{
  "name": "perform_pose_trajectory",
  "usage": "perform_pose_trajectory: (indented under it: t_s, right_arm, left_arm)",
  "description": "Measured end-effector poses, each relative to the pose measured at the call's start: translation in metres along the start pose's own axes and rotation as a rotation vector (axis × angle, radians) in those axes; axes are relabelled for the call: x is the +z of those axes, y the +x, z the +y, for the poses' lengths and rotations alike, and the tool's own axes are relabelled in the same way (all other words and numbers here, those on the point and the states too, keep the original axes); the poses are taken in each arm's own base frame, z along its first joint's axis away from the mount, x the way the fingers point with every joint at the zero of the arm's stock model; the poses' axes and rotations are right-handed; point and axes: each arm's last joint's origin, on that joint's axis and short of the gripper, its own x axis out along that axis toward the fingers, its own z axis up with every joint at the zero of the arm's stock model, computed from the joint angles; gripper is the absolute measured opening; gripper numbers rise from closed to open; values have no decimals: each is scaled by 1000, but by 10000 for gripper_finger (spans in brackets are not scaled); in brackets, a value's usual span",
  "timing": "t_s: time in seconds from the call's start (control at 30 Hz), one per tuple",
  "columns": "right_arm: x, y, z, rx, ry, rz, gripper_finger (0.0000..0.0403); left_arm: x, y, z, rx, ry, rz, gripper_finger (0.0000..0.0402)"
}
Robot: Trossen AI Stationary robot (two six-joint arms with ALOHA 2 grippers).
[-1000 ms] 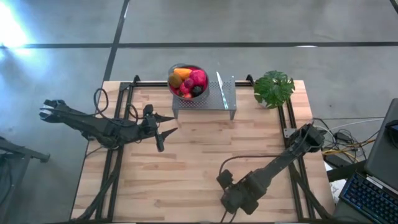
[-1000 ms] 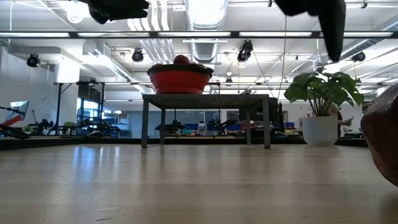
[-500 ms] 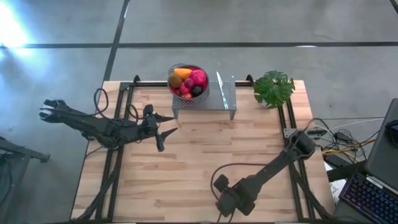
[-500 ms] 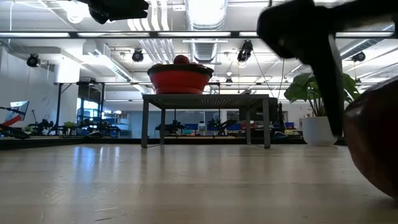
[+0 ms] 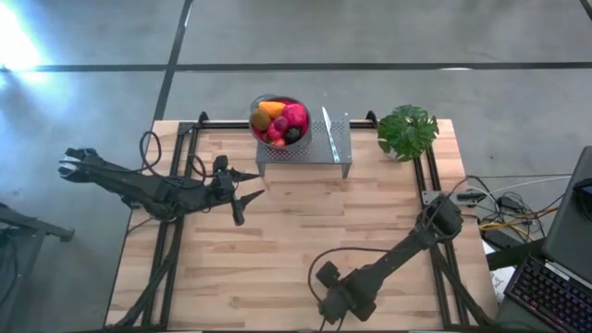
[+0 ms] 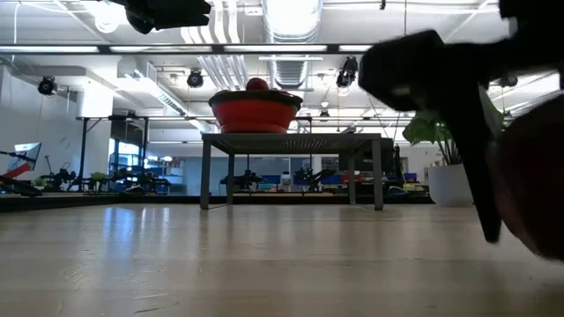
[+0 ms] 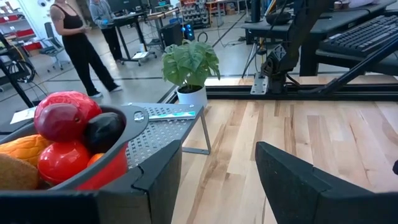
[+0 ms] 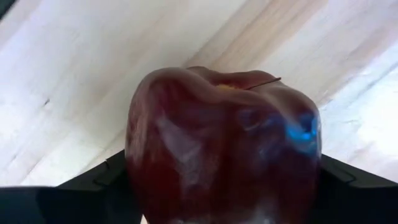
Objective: Pick & Place Fruit
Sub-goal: Put the maroon apple into the red strainer bowl on the shelf
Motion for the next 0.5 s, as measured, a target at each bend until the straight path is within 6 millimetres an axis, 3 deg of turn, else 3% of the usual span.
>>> perform_pose_trajectory:
  t_s: [0.2,0.5]
  right_arm:
    - [0,-17,-2,-5,78,-14,266]
    - [-6,-51,-17,-76,235,85,290]
  left_arm:
    - [0,0,0,0,1,1,211]
    - [-2,0,0,-1,9,15,211]
